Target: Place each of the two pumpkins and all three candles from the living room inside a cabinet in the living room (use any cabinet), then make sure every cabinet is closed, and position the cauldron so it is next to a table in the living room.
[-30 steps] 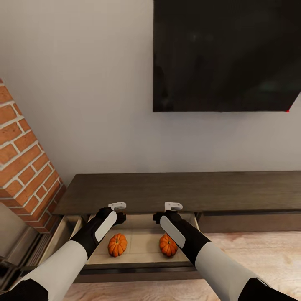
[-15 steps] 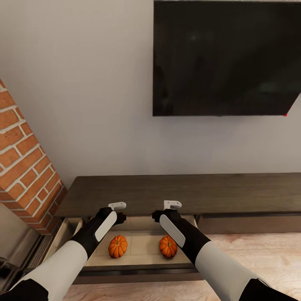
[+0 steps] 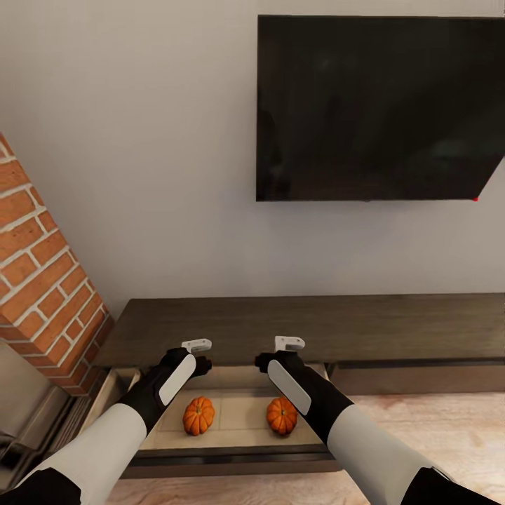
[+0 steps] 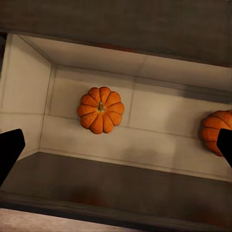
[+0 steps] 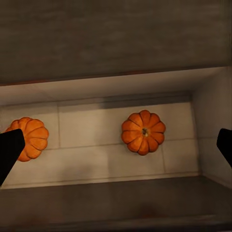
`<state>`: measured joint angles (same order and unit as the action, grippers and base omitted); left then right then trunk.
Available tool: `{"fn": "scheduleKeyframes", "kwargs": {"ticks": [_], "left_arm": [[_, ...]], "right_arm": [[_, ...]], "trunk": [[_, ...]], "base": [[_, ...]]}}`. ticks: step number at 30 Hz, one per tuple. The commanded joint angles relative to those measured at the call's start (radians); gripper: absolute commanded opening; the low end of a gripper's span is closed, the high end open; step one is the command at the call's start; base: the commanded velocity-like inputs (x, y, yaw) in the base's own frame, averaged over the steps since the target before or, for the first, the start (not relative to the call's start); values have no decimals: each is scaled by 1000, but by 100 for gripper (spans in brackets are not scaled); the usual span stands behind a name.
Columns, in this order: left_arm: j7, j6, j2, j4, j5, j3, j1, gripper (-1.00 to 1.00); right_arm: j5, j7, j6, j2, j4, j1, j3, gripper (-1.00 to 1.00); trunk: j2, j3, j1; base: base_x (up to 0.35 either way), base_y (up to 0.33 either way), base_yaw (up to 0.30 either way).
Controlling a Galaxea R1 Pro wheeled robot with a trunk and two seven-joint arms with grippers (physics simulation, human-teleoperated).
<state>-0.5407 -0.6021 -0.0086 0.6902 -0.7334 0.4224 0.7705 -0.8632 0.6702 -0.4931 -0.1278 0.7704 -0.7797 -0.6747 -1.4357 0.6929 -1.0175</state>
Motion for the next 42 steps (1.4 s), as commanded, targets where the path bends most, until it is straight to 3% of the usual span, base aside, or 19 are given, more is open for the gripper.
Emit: {"fn": "scheduleKeyframes", "kwargs": {"ticks": [1, 34, 42], "left_arm": [[-10, -1, 1, 1, -11, 4, 1, 100], [-10, -1, 1, 2, -11, 3, 1, 100], [-10, -1, 1, 2, -10, 2, 1, 100]], "right_arm": [[-7, 8, -2, 1, 1, -1, -3, 100], [-7, 8, -28, 1, 3, -1, -3, 100], [-7, 8, -28, 1, 3, -1, -3, 100]], "trunk": [[7, -2, 4], [238, -106, 130], [238, -106, 130]], "base": [[-47, 0, 0], [-303, 0, 0], [-325, 0, 0]]}}
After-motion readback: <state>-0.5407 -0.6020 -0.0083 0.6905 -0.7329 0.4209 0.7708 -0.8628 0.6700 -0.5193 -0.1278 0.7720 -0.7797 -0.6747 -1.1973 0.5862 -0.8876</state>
